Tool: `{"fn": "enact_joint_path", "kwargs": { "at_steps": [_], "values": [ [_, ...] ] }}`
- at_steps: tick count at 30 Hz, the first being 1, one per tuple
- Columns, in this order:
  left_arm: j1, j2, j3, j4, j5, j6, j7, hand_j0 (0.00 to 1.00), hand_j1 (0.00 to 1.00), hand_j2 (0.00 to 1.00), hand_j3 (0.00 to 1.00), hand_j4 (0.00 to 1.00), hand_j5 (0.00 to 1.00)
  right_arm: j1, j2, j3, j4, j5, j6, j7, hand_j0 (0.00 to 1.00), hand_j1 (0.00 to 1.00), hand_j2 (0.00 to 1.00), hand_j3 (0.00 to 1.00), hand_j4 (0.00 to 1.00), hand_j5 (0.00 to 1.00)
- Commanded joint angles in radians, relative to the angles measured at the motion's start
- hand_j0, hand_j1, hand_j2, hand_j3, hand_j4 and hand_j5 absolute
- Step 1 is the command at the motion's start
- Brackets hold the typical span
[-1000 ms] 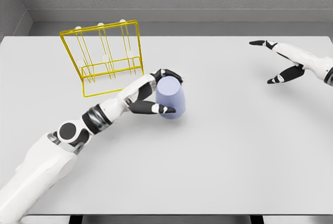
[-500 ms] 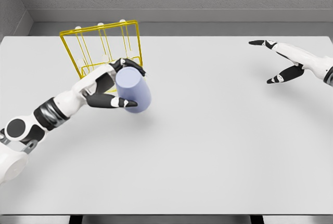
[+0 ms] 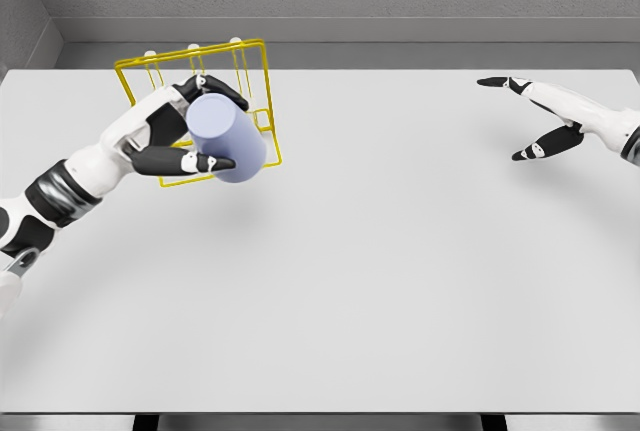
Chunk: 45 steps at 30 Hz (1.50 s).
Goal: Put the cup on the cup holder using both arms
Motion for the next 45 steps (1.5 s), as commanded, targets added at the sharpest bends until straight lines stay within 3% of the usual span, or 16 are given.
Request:
{"fn": "enact_joint_path", "kwargs": {
  "at_steps": [1, 11, 21, 28, 45],
  "values": [
    [0.0, 0.013, 0.013, -0.001, 0.01, 0.001, 0.001, 0.43, 0.43, 0.43, 0.43, 0.43, 0.43, 0.0, -0.001, -0.001, -0.001, -0.006, 0.002, 0.0, 1.0, 1.0, 1.0, 1.0, 1.0, 1.0],
    [-0.06, 0.046, 0.022, 0.003, 0.048, 0.001, 0.003, 0.43, 0.43, 0.43, 0.43, 0.43, 0.43, 0.0, 0.001, -0.001, 0.015, -0.006, 0.002, 0.001, 1.0, 1.0, 1.0, 1.0, 1.0, 1.0],
    [-0.069, 0.091, 0.045, 0.023, 0.05, 0.004, 0.037, 0.43, 0.43, 0.43, 0.43, 0.43, 0.43, -0.002, 0.002, -0.001, 0.016, -0.006, 0.002, 0.001, 1.0, 1.0, 1.0, 1.0, 1.0, 1.0],
    [-0.12, 0.082, 0.051, 0.075, 0.045, 0.027, 0.037, 0.44, 0.44, 0.44, 0.44, 0.44, 0.44, -0.002, 0.002, -0.001, 0.015, -0.006, 0.002, 0.001, 1.0, 1.0, 1.0, 1.0, 1.0, 1.0],
    [-0.147, 0.01, 0.036, 0.132, 0.033, 0.047, 0.038, 0.44, 0.44, 0.44, 0.44, 0.44, 0.44, -0.002, 0.005, 0.0, 0.016, -0.006, 0.002, 0.001, 1.0, 1.0, 1.0, 1.0, 1.0, 1.0]
  ]
}}
